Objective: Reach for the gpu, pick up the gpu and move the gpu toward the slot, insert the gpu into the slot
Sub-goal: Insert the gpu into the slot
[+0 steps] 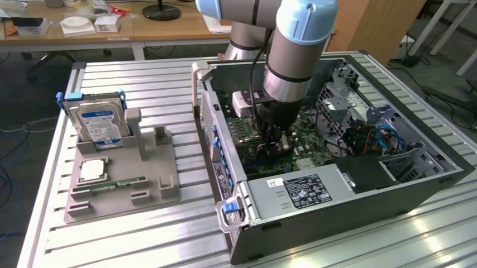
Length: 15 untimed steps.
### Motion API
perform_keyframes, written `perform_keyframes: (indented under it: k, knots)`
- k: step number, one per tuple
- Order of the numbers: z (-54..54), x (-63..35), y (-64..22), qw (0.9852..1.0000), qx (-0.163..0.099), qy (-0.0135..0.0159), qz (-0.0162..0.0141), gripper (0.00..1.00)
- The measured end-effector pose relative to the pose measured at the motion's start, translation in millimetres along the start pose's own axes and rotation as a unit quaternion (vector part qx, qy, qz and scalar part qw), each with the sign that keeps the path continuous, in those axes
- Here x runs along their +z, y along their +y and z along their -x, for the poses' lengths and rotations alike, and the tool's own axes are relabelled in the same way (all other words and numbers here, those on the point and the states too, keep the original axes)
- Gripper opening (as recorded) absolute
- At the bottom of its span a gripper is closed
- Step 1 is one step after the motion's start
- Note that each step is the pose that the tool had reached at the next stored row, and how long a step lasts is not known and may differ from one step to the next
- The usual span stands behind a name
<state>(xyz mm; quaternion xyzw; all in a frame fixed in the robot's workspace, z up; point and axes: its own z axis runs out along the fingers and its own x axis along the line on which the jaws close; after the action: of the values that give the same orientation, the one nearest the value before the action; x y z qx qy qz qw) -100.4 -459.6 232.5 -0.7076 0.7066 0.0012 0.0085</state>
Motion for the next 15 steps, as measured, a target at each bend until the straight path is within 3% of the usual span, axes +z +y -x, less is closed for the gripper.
perform_keyframes:
  k: [15]
  knots:
    - [-0.1, 1.8, 0.1, 1.0000, 0.000, 0.0002, 0.0001, 0.27]
